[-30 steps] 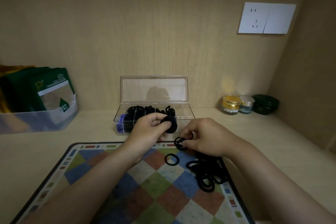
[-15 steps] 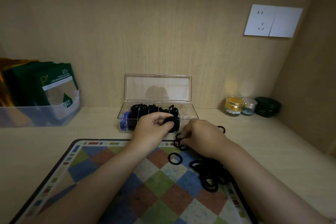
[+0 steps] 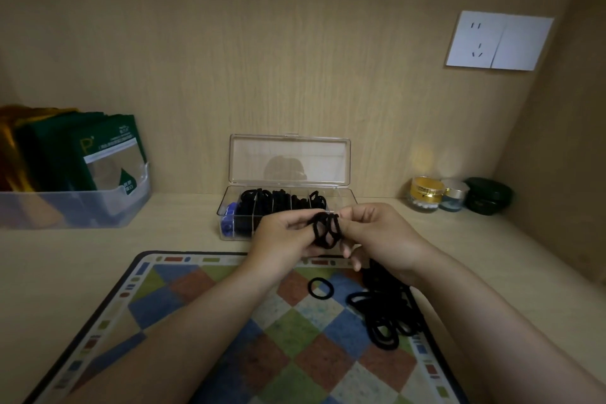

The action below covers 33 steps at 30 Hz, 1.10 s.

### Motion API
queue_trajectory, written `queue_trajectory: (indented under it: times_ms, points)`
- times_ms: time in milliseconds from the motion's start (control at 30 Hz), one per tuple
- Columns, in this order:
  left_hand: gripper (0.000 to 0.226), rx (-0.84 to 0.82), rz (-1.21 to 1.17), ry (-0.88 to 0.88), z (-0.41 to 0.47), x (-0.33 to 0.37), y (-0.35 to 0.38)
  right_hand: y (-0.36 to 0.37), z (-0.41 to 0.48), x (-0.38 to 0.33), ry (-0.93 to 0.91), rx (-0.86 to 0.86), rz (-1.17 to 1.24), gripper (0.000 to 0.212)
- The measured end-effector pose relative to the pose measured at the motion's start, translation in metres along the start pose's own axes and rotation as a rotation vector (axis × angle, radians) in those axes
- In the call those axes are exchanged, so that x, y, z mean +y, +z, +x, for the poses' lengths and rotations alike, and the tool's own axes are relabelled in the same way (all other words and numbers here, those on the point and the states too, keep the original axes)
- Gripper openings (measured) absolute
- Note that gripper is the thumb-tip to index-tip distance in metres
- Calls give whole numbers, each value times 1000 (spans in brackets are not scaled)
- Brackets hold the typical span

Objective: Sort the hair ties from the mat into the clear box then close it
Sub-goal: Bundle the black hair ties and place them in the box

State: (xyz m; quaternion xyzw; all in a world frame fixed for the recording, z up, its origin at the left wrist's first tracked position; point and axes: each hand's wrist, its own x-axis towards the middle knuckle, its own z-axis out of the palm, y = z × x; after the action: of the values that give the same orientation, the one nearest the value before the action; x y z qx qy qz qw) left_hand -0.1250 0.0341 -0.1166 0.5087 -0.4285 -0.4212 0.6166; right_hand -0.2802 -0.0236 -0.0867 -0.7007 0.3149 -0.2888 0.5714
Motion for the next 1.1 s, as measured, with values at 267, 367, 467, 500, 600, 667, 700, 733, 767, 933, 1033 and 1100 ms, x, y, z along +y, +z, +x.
queue_trajectory:
  times_ms: [267,367,467,500,600,667,700,733,767,933,1033,1100]
  points:
    - [28,-134,-161,-162,2,-2,1,0,8,11,-10,344,-257,13]
    - [27,-159,-80,-115,1,-3,3,1,8,13,-80,408,-377,10]
    - [22,-109,27,-57,2,-5,2,0,8,16,-173,376,-515,9]
    - [23,-91,41,-60,4,-6,1,0,8,17,-181,347,-536,9]
    - [26,-58,95,-47,7,-3,-6,-3,8,17,-176,292,-547,5]
    - [28,-18,184,-5,9,0,-13,-6,6,16,-178,271,-610,14]
    - [29,3,247,18,10,1,-17,-7,5,15,-167,224,-669,16]
    - [31,19,300,35,11,1,-19,-6,3,15,-149,147,-738,15]
    - [32,30,330,46,12,1,-21,-5,1,15,-127,60,-802,12]
    - [37,15,335,78,9,-1,-16,6,0,16,-97,-130,-984,16]
    - [37,1,321,97,7,-3,-14,8,0,13,-117,-180,-960,2]
    - [36,4,330,104,7,-4,-13,2,0,10,-112,-176,-899,3]
